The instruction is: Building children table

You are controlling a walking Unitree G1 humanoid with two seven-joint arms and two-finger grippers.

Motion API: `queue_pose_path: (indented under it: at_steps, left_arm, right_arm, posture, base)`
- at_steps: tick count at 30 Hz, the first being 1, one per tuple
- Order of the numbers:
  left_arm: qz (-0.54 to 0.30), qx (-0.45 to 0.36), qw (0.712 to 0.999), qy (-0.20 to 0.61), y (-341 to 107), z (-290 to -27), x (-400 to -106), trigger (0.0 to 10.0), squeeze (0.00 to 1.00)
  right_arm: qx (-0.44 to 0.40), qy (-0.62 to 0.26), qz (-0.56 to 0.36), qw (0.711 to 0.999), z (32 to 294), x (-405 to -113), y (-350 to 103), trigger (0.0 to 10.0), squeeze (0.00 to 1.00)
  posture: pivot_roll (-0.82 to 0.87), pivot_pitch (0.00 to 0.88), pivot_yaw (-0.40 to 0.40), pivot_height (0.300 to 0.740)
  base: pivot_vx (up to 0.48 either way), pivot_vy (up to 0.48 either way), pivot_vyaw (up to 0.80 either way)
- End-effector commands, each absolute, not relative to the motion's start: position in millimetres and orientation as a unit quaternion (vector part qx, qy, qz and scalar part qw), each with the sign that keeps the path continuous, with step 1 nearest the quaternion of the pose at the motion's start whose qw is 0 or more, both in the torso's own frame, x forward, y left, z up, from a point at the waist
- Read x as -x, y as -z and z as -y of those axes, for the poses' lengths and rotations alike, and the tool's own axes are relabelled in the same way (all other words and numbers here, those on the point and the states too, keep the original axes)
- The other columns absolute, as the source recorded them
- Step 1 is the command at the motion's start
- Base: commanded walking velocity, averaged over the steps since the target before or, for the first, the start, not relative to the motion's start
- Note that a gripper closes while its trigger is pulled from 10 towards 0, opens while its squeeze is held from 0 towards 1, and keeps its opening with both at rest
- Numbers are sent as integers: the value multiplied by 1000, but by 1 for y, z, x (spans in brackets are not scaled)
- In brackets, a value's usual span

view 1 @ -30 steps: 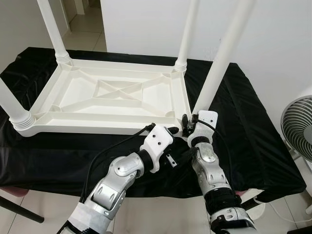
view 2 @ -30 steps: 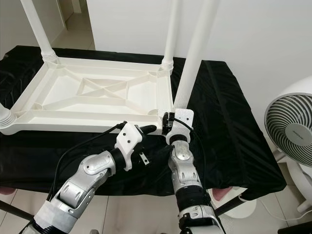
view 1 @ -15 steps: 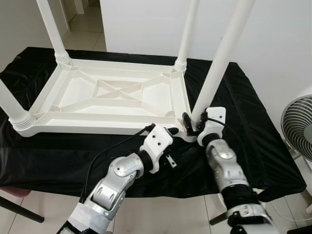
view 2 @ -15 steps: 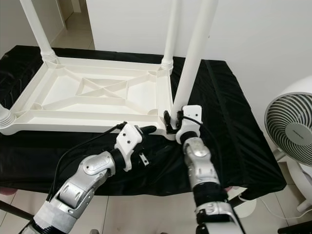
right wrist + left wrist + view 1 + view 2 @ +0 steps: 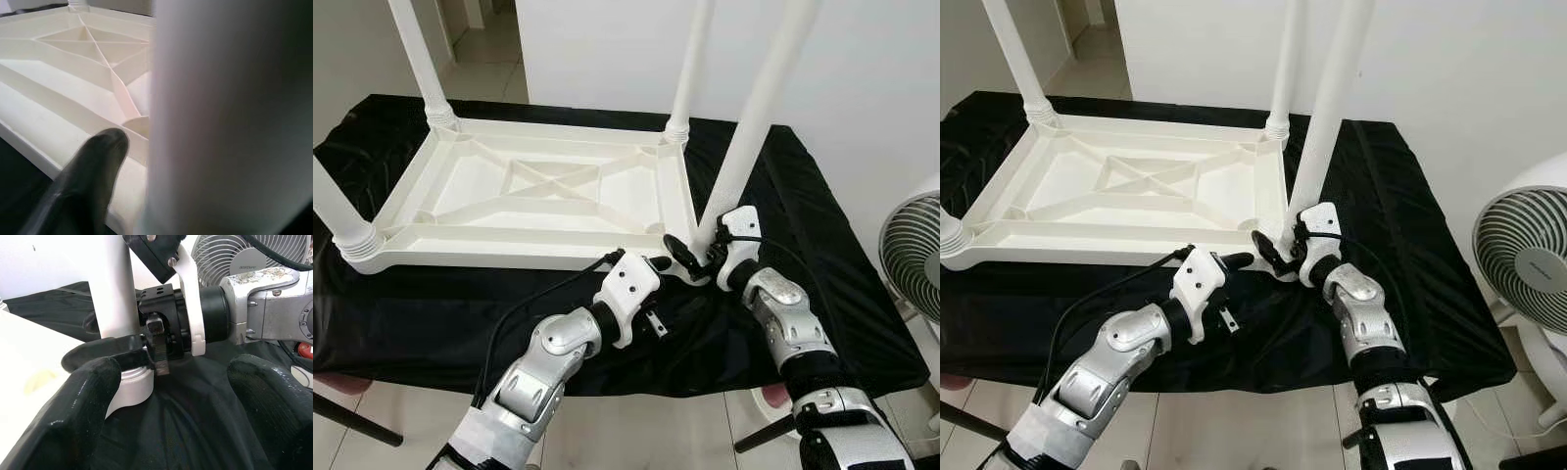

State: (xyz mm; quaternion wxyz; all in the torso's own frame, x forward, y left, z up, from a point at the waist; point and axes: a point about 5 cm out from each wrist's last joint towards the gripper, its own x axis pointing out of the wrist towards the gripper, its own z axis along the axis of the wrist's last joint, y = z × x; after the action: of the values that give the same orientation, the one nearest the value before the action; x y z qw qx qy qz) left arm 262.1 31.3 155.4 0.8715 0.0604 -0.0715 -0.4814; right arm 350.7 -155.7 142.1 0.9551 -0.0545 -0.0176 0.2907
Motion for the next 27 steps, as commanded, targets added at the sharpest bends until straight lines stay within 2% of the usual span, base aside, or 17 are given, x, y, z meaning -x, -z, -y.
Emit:
queue_pose_path:
  at_steps: [1, 19, 20, 25, 27]
  left_arm:
    - [66, -68, 863, 496, -155, -31, -261, 10000, 0]
    - [64, -66, 863, 497, -154, -30, -260, 10000, 0]
    - [63, -66, 863, 497, -154, -30, -260, 10000, 0]
    - [63, -65, 863, 497, -153, -30, -260, 10000, 0]
    - [62, -65, 864, 496, -153, -31, -260, 10000, 0]
  right_arm:
    - [61, -311, 4, 948, 152, -351, -137, 0, 0]
    - [55, -320, -8, 946, 163, -349, -126, 0, 0]
    - [55, -312, -8, 949, 164, -349, -126, 10000, 0]
    - [57, -280, -7, 958, 168, -351, -127, 10000, 0]
    - [56, -237, -13, 970, 173, -353, -124, 10000, 0]
  posture:
    - [89, 41, -32, 740]
    - [82, 47, -32, 740]
    - [82, 47, -32, 740]
    - [84, 52, -35, 740]
    - [86, 52, -36, 740]
  base:
    - [0, 0, 0]
    - [0, 0, 0]
    - [0, 0, 0]
    - [0, 0, 0]
    - [0, 0, 0]
